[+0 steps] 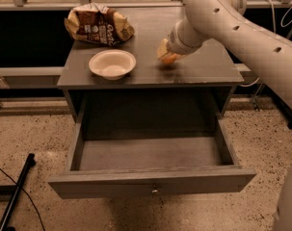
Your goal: Pick orange from top drawer and place on counter
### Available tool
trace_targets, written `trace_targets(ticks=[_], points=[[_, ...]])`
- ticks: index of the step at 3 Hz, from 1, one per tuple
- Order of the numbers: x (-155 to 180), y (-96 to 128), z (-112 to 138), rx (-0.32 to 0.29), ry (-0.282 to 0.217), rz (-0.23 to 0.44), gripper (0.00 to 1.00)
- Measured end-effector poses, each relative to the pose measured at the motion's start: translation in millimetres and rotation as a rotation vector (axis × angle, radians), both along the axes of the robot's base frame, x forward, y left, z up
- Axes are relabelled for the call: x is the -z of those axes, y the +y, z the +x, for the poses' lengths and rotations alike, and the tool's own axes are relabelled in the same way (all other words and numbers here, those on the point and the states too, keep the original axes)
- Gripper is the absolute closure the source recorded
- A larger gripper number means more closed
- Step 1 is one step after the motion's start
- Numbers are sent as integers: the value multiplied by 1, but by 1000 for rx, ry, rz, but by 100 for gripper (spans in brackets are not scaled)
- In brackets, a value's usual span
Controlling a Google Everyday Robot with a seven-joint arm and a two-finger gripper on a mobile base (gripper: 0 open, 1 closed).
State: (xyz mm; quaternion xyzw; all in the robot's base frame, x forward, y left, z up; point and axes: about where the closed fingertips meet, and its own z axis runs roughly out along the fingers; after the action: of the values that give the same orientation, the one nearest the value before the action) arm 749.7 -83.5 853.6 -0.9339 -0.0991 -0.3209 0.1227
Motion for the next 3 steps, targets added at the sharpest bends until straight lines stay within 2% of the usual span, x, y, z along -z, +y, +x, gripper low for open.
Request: trace_targets(ticks=[1,2,3], points=[[0,0,0,0,2,0,35],[0,0,0,0,2,0,4],[0,0,0,0,2,0,0]])
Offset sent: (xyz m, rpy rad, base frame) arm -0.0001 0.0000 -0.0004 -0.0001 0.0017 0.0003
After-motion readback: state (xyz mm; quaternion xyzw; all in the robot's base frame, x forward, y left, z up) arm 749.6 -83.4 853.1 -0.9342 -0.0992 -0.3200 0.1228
